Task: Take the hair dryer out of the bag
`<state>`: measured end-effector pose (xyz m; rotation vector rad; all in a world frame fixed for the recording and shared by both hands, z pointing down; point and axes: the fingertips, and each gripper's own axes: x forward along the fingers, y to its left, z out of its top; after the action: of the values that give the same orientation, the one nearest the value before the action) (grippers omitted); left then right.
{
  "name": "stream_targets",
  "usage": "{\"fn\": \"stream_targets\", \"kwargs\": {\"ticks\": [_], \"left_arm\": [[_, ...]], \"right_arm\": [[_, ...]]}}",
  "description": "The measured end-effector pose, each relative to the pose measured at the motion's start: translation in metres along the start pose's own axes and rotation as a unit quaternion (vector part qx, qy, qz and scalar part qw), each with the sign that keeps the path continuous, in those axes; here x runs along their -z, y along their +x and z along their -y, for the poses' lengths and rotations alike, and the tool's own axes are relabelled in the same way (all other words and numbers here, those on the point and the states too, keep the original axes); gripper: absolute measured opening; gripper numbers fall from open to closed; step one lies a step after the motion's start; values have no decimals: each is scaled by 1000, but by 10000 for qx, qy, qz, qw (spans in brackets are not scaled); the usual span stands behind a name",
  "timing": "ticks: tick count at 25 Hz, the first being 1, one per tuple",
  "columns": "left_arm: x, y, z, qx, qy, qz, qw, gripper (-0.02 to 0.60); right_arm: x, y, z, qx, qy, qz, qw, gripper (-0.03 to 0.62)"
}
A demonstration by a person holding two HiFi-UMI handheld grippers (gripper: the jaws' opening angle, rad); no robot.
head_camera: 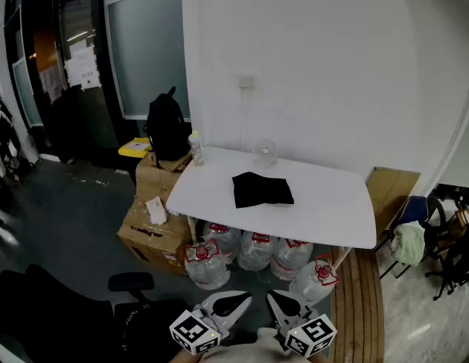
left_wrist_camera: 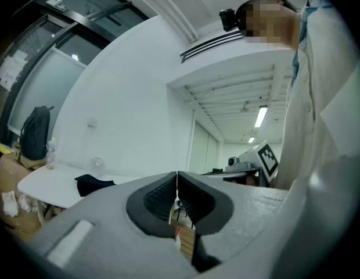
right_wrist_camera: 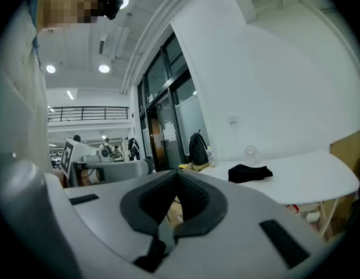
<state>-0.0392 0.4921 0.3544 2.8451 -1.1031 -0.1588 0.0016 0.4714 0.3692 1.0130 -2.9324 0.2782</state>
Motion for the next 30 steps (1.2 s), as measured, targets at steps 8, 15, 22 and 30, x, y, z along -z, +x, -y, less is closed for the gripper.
{"fn": "stream_targets", "kwargs": {"ticks": [8, 15, 22, 30], "left_arm": [[15, -9, 11, 83, -145, -140, 9998, 12], [14, -7, 12, 130, -236, -131, 9996, 12], [30, 2, 0, 115, -455, -244, 9986, 12], [35, 56, -71, -68, -564, -342, 9978, 12]], "right_arm": [[15, -6, -14, -93, 5, -119, 9999, 15], [7, -7, -15, -331, 192, 44, 9993, 15], [14, 1, 0, -408, 355, 49, 9985, 18], [4, 64, 66, -656, 410, 102, 9969, 18]]}}
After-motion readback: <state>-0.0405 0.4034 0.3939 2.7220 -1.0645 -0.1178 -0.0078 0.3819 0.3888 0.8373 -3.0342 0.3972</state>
